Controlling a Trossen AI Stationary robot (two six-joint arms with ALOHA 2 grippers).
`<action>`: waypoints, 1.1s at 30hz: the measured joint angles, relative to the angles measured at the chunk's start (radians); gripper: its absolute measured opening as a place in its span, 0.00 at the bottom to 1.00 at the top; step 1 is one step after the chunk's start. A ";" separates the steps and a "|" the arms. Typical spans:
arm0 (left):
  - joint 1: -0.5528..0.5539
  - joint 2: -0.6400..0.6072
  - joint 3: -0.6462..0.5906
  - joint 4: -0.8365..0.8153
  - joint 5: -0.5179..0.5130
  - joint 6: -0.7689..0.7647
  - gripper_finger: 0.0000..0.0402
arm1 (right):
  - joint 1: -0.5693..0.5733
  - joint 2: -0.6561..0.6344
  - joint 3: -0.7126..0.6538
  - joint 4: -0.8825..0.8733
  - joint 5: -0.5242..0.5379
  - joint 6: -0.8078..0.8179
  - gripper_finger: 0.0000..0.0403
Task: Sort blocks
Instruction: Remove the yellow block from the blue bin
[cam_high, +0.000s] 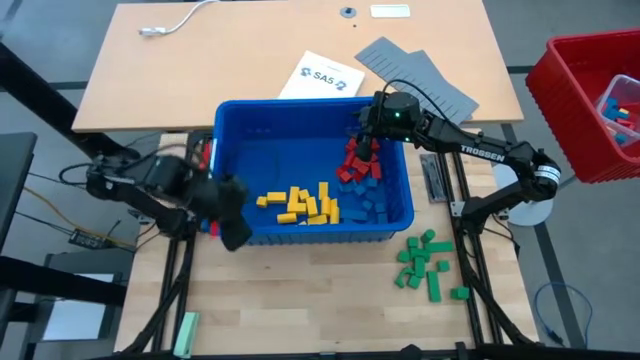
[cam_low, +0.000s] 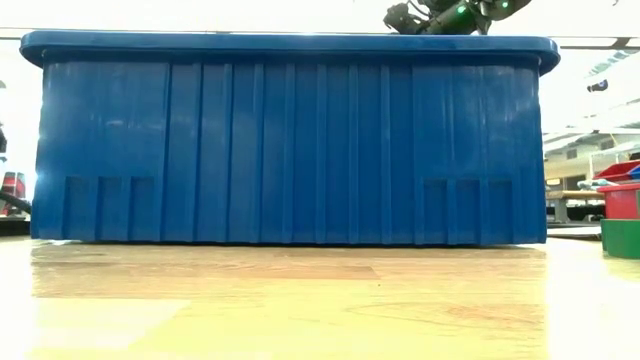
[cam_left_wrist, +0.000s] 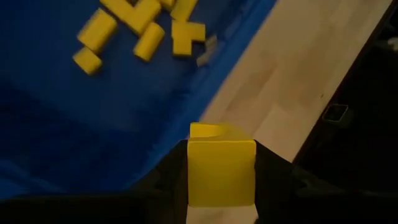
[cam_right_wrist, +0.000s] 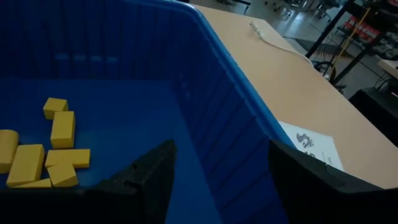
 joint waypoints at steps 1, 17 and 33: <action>-0.031 0.001 -0.009 0.011 -0.018 -0.048 0.34 | 0.000 0.000 0.000 0.000 0.000 0.000 0.59; -0.489 0.013 -0.354 0.311 -0.115 -0.729 0.34 | 0.000 0.000 0.000 -0.002 -0.002 0.000 0.59; -0.560 0.078 -0.751 0.508 -0.125 -0.843 0.36 | 0.003 0.000 0.000 -0.027 -0.001 0.028 0.59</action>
